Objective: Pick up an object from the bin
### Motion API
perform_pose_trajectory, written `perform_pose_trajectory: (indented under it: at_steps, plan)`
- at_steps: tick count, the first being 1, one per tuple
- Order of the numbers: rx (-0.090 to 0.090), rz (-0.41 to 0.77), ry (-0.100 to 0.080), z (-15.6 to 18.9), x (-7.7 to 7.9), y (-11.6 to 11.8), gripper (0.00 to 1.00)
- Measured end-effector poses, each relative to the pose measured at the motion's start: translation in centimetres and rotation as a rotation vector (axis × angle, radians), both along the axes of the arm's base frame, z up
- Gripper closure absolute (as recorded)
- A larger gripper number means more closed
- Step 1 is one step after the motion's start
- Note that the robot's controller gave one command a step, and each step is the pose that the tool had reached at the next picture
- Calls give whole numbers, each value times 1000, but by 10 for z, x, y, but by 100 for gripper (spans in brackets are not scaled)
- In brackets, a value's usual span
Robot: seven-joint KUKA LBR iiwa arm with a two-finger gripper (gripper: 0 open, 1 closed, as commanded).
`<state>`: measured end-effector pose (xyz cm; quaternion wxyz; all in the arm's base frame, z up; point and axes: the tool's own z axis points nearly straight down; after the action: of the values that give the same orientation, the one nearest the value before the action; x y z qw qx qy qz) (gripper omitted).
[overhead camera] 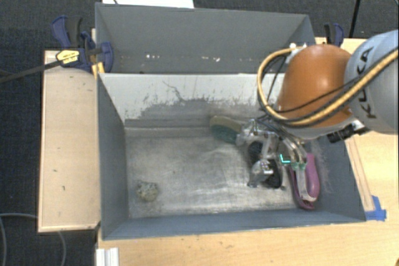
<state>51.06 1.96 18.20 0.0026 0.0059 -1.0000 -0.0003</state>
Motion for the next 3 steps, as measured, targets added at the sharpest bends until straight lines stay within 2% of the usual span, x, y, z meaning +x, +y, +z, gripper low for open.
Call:
perform_pose_trajectory:
  at_steps: [1,2,3]
  plan:
    - [-2,268,-11,-39,31,-95,0]
    - [-4,399,-19,-89,37,-108,0]
    - [-3,395,-17,-90,37,-109,100]
